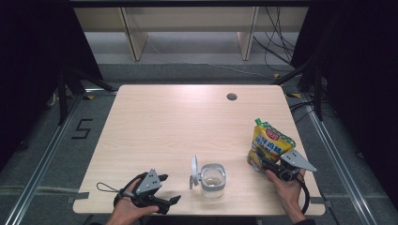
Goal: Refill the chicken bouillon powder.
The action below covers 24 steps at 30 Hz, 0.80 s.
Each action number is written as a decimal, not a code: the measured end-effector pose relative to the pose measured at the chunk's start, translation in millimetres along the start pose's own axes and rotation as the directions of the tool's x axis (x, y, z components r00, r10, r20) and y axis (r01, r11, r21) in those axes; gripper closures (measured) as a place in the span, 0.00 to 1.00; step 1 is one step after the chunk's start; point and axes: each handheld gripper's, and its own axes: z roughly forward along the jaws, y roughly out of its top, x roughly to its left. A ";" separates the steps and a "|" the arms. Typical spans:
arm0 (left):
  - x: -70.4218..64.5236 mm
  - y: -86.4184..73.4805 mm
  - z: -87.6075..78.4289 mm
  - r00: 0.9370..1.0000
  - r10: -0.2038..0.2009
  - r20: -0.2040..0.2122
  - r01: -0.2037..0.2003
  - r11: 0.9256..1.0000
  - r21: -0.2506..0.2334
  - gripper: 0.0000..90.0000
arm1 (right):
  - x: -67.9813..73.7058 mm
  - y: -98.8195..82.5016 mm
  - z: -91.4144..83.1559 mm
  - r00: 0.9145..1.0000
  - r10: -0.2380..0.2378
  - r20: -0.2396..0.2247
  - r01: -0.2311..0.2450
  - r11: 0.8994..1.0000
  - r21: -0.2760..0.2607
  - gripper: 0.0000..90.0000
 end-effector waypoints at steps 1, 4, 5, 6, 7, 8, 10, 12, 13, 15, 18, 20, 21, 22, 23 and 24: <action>-0.2 -0.1 0.0 1.000 0.000 0.000 0.000 1.000 0.000 0.18 | -2.0 0.8 0.8 1.000 -0.020 -0.013 0.019 1.000 -0.019 0.53; -0.4 -0.1 -0.2 1.000 -0.002 -0.006 0.002 1.000 -0.005 0.18 | 1.1 3.8 2.2 1.000 -0.024 -0.013 0.023 0.999 -0.045 0.58; -0.3 -0.1 -0.2 1.000 -0.001 -0.005 0.001 1.000 -0.006 0.18 | 3.5 5.6 0.2 1.000 -0.022 -0.013 0.022 1.000 -0.005 0.58; -0.5 0.1 -0.6 1.000 0.000 -0.011 0.000 1.000 -0.004 0.18 | 5.2 5.5 2.0 0.999 -0.029 -0.018 0.028 0.999 -0.030 0.58; -0.4 0.2 -0.7 1.000 0.002 -0.010 -0.002 1.000 -0.004 0.18 | 8.0 6.5 1.9 1.000 -0.018 -0.010 0.018 1.000 -0.022 0.59; -0.1 0.4 -0.9 1.000 0.007 -0.010 -0.007 1.000 -0.004 0.18 | 7.4 7.3 2.2 0.999 -0.040 0.006 0.040 0.999 -0.023 0.59; 1.2 0.9 -1.8 1.000 0.022 -0.004 -0.022 1.000 0.003 0.19 | 8.3 9.7 1.5 0.999 -0.051 0.003 0.051 0.999 -0.001 0.59; 0.9 0.6 -2.0 1.000 0.012 -0.011 -0.012 1.000 0.006 0.19 | 9.4 11.1 2.5 0.999 -0.044 0.012 0.044 0.999 -0.013 0.60; 1.1 0.6 -2.1 1.000 0.013 -0.012 -0.013 1.000 0.007 0.19 | 10.3 12.9 1.0 1.000 -0.025 -0.006 0.025 1.000 0.013 0.60; 0.3 0.3 -1.7 1.000 0.001 -0.007 -0.001 1.000 -0.004 0.19 | 8.1 15.2 0.5 0.999 -0.047 -0.007 0.047 0.999 0.027 0.60; 1.3 1.0 -2.3 1.000 0.015 -0.010 -0.015 1.000 -0.004 0.19 | 9.6 18.1 0.2 0.999 -0.050 -0.012 0.050 0.998 0.036 0.60; 2.3 1.1 -1.9 1.000 0.030 -0.007 -0.030 0.999 -0.012 0.19 | 11.5 21.1 -1.2 0.999 -0.038 -0.025 0.039 0.997 0.063 0.60; 0.6 0.6 -1.4 1.000 0.003 -0.007 -0.003 1.000 -0.019 0.19 | 12.9 21.4 -1.2 0.999 -0.028 -0.032 0.030 0.998 0.061 0.60; 0.7 0.8 -1.7 1.000 0.006 -0.009 -0.006 1.000 -0.019 0.19 | 12.1 22.5 -1.6 0.998 -0.049 -0.036 0.051 0.996 0.067 0.60; 1.2 0.9 -1.6 1.000 0.011 -0.006 -0.011 1.000 -0.019 0.19 | 12.5 23.2 -1.5 0.998 -0.053 -0.047 0.056 0.996 0.068 0.60; 2.2 1.1 -2.2 1.000 0.025 -0.007 -0.025 1.000 -0.013 0.19 | 13.6 24.0 -2.9 0.998 -0.046 -0.046 0.050 0.995 0.083 0.60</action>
